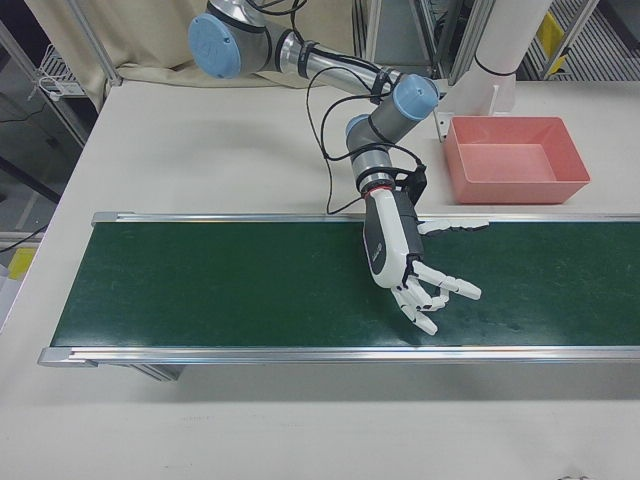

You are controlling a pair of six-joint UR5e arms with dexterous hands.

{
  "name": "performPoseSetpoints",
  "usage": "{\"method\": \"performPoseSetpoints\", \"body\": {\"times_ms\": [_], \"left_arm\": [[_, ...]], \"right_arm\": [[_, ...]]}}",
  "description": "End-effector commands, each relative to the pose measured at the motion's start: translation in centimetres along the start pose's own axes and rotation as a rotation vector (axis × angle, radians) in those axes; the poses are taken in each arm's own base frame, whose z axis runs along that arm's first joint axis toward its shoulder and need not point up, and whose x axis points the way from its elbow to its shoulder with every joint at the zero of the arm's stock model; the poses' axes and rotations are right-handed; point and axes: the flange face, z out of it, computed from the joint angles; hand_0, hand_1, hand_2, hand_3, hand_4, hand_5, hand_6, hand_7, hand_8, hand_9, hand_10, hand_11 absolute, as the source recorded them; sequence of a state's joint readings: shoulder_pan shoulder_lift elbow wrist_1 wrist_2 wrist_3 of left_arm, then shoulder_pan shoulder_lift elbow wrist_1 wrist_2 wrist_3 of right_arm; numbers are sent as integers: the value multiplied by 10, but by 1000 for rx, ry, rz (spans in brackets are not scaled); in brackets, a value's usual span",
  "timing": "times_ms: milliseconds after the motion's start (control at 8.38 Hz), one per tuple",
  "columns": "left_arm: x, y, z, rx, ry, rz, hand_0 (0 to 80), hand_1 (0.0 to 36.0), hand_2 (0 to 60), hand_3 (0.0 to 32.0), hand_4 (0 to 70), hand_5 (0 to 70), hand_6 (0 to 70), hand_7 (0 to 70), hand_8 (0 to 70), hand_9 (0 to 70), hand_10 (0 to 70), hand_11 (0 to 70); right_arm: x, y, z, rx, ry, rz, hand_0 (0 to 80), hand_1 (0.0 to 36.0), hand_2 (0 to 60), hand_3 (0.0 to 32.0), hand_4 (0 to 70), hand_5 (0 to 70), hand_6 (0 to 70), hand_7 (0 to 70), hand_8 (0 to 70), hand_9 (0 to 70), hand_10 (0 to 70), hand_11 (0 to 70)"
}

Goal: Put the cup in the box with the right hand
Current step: 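Hold the open right hand still as the blue cup approaches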

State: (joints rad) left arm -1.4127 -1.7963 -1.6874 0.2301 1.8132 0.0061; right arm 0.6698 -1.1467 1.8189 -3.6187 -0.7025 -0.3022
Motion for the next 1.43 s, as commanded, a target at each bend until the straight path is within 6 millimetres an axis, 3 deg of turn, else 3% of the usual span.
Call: {"method": "performPoseSetpoints", "body": {"times_ms": [0,716,955,1312], "left_arm": [[0,0,0,0,0,0,0,0,0,0,0,0,0,0,0,0,0,0],[0,0,0,0,0,0,0,0,0,0,0,0,0,0,0,0,0,0],[0,0,0,0,0,0,0,0,0,0,0,0,0,0,0,0,0,0],[0,0,0,0,0,0,0,0,0,0,0,0,0,0,0,0,0,0]], "right_arm": [[1,1,-1,-1,2,1,464,103,77,0,317,52,322,700,332,569,134,196],[10,2,-5,-2,19,-1,460,100,82,0,267,52,311,700,334,574,133,194],[10,2,-6,-3,22,-2,492,151,100,0,260,69,318,700,343,580,139,209],[12,2,-7,-2,26,-4,509,175,114,0,260,76,322,700,346,582,139,211]]}}
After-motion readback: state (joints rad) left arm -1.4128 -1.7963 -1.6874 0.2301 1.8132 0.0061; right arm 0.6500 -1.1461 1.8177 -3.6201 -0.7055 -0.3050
